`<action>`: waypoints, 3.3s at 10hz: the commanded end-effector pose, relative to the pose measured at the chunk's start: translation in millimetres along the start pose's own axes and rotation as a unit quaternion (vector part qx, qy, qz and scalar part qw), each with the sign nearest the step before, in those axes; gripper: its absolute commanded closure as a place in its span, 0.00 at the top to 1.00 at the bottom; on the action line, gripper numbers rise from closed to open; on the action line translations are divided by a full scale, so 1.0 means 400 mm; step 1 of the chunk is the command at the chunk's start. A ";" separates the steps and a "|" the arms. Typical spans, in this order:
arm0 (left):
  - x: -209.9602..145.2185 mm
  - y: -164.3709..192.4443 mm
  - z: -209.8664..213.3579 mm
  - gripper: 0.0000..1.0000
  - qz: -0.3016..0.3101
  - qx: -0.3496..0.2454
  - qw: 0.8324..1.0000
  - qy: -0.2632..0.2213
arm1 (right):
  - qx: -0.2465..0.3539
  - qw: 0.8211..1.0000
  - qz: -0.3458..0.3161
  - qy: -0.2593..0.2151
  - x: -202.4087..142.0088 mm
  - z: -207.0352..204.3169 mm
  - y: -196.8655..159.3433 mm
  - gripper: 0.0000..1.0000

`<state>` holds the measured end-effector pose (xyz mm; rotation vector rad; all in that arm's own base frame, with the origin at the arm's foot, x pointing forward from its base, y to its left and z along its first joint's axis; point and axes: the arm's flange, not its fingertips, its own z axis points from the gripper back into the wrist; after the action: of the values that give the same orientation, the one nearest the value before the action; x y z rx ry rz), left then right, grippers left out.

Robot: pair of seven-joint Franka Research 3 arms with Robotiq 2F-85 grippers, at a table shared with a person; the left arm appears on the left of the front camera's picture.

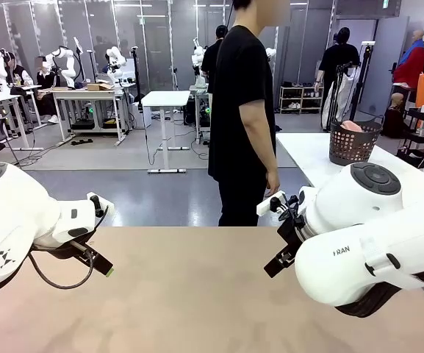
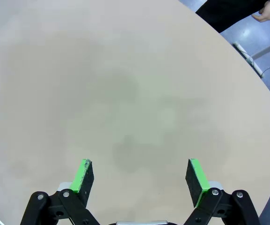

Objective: Fold the towel.
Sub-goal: Grab the top end of the 100 cm Hotel Towel extended by the human.

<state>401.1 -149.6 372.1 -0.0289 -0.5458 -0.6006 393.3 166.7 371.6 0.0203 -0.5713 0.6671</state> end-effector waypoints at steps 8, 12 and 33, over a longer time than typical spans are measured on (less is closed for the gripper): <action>0.117 0.100 0.163 1.00 0.049 -0.083 0.995 0.040 | 0.074 0.995 -0.068 0.005 0.135 0.159 -0.126 1.00; 0.098 0.273 0.344 1.00 0.147 -0.311 0.938 0.031 | 0.251 0.948 -0.196 0.007 0.112 0.275 -0.301 1.00; -0.527 0.769 0.538 1.00 0.332 -0.474 0.789 -0.207 | 0.461 0.768 -0.418 -0.151 -0.494 0.498 -0.755 1.00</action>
<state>321.6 255.0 492.2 -1.2883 -0.5567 -0.0955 346.4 -224.8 488.1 1.2587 -0.4183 -0.0172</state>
